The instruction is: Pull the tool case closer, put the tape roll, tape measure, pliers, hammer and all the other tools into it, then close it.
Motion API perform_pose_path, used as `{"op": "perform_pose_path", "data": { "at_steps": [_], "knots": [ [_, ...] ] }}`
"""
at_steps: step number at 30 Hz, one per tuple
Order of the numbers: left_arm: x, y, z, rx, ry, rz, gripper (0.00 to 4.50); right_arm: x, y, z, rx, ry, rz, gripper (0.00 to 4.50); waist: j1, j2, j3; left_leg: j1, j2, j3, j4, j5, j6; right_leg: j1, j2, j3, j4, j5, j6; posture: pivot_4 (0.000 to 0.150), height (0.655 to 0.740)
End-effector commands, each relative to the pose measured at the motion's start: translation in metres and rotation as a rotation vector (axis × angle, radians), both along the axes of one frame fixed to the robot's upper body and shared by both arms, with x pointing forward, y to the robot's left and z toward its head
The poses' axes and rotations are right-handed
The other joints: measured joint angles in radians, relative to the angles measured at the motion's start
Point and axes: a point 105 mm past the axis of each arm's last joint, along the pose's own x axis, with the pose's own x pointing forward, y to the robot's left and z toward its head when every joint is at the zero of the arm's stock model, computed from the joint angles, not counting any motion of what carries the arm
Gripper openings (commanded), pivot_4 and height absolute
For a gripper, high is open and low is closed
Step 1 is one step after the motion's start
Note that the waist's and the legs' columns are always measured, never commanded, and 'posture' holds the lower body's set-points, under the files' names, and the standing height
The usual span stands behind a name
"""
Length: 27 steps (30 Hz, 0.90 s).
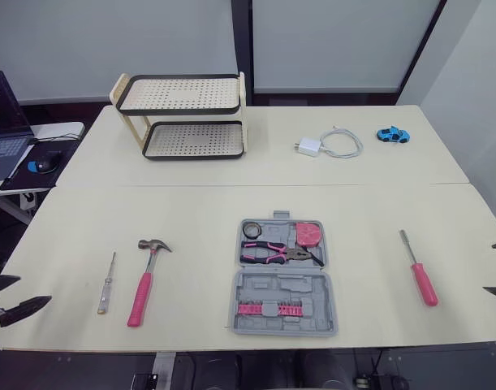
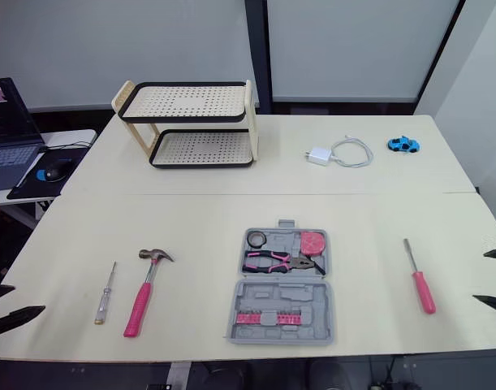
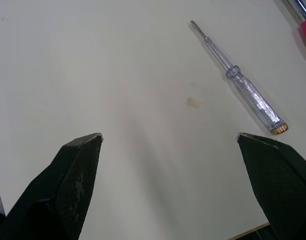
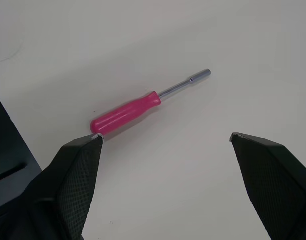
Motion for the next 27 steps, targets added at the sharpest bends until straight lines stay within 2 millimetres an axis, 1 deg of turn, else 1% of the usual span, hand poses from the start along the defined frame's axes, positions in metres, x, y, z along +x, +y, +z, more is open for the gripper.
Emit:
{"op": "perform_pose_path", "data": {
  "at_steps": [1, 9, 18, 20, 23, 25, 27],
  "knots": [
    [0.001, 0.004, 0.014, 0.009, -0.06, 0.018, 4.5, 0.003, 0.003, 0.01, -0.014, -0.031, 0.011, 4.44, 0.0, 0.0, 0.0, 0.0, 0.0, 0.0, 0.0, 0.0, 0.0, 0.0, 0.0, 0.0, 0.0, 0.0, 0.0, 0.15, 0.74],
    [0.001, 0.004, 0.011, -0.01, -0.065, 0.035, 4.5, 0.003, 0.001, 0.013, -0.021, -0.041, 0.004, 4.44, 0.0, 0.0, 0.0, 0.0, 0.0, 0.0, 0.0, 0.0, 0.0, 0.0, 0.0, 0.0, 0.0, 0.0, 0.0, 0.15, 0.74],
    [-0.002, 0.002, 0.007, -0.032, -0.07, 0.065, 4.5, 0.006, 0.005, 0.018, -0.032, -0.055, 0.025, 4.44, 0.0, 0.0, 0.0, 0.0, 0.001, 0.0, 0.0, 0.0, 0.0, 0.0, 0.0, 0.0, 0.0, 0.0, 0.0, 0.15, 0.74],
    [-0.003, 0.002, 0.007, -0.039, -0.076, 0.077, 4.5, 0.009, 0.013, 0.022, -0.026, -0.068, 0.056, 4.44, 0.0, 0.0, 0.0, 0.0, 0.001, 0.0, 0.0, 0.0, 0.0, 0.0, 0.0, 0.0, 0.0, 0.0, 0.0, 0.15, 0.74],
    [-0.006, 0.0, 0.005, -0.047, -0.079, 0.089, 4.5, 0.012, 0.034, 0.027, 0.003, -0.071, 0.122, 4.44, -0.001, 0.0, 0.0, 0.0, 0.001, 0.0, 0.0, 0.0, 0.0, 0.0, 0.0, 0.0, 0.0, 0.0, 0.0, 0.15, 0.74],
    [-0.007, -0.001, 0.003, -0.058, -0.086, 0.106, 4.5, 0.016, 0.049, 0.031, 0.034, -0.083, 0.164, 4.44, -0.002, 0.0, 0.0, 0.0, 0.002, 0.0, 0.0, 0.0, 0.0, 0.0, 0.0, 0.0, 0.0, 0.0, 0.0, 0.15, 0.74],
    [-0.009, -0.003, 0.002, -0.069, -0.089, 0.118, 4.5, 0.022, 0.072, 0.037, 0.074, -0.097, 0.23, 4.44, -0.003, 0.0, 0.0, 0.0, 0.004, 0.0, 0.0, 0.0, 0.0, 0.0, 0.0, 0.0, 0.0, 0.0, 0.0, 0.15, 0.74]
  ]
}}
